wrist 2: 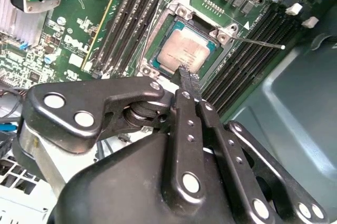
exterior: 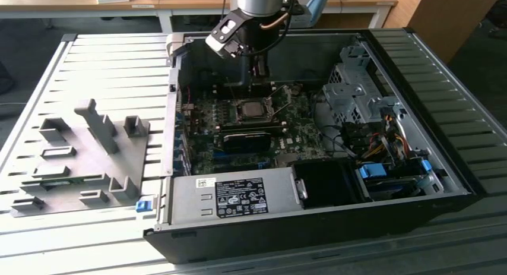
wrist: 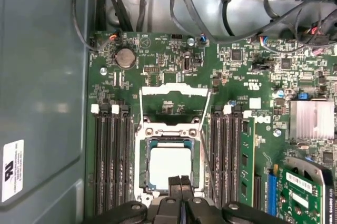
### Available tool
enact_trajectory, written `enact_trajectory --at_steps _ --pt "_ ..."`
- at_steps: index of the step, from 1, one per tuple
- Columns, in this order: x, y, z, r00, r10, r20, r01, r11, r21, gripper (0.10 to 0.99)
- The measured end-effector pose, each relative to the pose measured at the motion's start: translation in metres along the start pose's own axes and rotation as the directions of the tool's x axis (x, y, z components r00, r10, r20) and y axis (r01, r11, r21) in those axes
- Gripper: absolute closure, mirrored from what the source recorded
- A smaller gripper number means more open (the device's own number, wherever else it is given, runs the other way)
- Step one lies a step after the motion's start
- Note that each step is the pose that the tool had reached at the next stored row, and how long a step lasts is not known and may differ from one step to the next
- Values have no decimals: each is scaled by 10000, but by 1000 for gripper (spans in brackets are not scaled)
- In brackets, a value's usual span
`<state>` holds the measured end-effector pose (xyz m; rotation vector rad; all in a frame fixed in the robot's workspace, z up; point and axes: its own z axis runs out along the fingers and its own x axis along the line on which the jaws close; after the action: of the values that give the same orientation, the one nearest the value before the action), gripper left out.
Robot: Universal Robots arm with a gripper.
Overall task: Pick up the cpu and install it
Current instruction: 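Close the cpu cover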
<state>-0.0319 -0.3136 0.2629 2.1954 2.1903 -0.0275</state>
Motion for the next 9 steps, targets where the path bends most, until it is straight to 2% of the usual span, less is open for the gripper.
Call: enact_trajectory --at_steps 7,9 --pt "-56 1 1 10000 2 0 -2 10000 0 980" --pt "-56 33 1 10000 0 1 0 10000 1 980"
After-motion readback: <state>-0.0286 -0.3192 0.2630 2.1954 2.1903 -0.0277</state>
